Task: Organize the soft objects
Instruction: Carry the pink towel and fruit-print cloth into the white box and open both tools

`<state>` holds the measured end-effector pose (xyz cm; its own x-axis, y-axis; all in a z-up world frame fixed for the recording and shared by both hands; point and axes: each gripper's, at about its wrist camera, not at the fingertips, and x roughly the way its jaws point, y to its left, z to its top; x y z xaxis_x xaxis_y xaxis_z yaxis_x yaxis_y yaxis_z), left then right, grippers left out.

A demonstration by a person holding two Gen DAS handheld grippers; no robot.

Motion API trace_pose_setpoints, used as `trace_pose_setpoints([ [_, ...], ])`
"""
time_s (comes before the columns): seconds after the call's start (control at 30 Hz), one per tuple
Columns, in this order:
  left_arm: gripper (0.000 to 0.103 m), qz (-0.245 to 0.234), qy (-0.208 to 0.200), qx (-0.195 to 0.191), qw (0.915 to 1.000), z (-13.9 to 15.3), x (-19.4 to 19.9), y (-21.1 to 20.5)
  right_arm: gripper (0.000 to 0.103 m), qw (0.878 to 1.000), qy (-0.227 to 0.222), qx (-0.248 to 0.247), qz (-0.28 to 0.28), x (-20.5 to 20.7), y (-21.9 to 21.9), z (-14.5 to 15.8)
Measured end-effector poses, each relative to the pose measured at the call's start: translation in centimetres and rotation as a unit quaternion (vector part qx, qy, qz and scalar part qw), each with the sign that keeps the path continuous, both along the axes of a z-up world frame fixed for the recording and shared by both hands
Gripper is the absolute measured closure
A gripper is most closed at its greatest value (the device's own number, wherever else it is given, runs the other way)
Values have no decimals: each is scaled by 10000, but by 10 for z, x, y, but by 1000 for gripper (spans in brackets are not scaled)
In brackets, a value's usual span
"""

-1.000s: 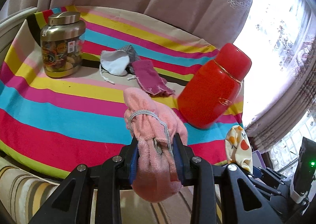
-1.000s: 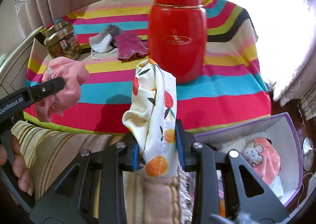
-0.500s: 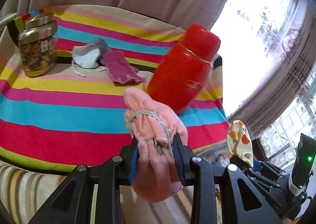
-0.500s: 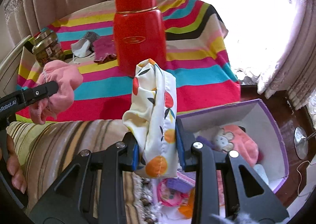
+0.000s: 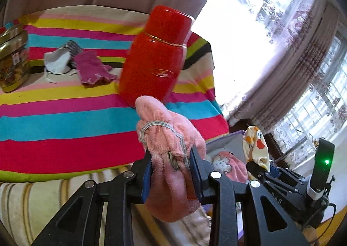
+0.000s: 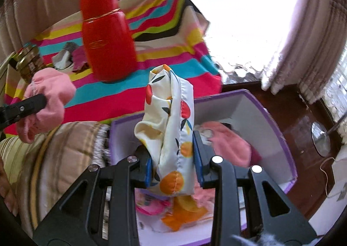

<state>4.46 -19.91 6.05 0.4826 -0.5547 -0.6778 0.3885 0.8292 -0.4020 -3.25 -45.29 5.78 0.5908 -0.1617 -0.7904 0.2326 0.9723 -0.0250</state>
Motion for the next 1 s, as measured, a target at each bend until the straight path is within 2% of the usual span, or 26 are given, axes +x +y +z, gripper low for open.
trace_pose_setpoints([
  [0.33, 70, -610, 28, 57, 9981, 1, -16, -45, 68, 9982, 65, -143, -574, -21, -51, 0],
  [0.67, 70, -1058, 24, 103, 9943, 3, -29, -79, 66, 9952, -3, -360, -909, -29, -75, 9],
  [0.73, 65, -1232, -4, 56, 9924, 4, -33, -86, 63, 9942, -17, -439, -980, -30, -79, 11],
  [0.8, 53, -1397, -24, 74, 9902, 5, -37, -94, 55, 9932, -5, -504, -1049, -30, -81, 11],
  [0.83, 50, -1429, -36, 109, 9897, 5, -39, -97, 53, 9930, -4, -528, -1058, -30, -82, 11],
  [0.9, 49, -1505, -41, 122, 9885, 4, -40, -99, 44, 9928, -12, -563, -1058, -31, -82, 12],
  [1.0, 48, -1503, -34, 165, 9885, 4, -40, -99, 37, 9931, -40, -586, -1020, -30, -80, 12],
])
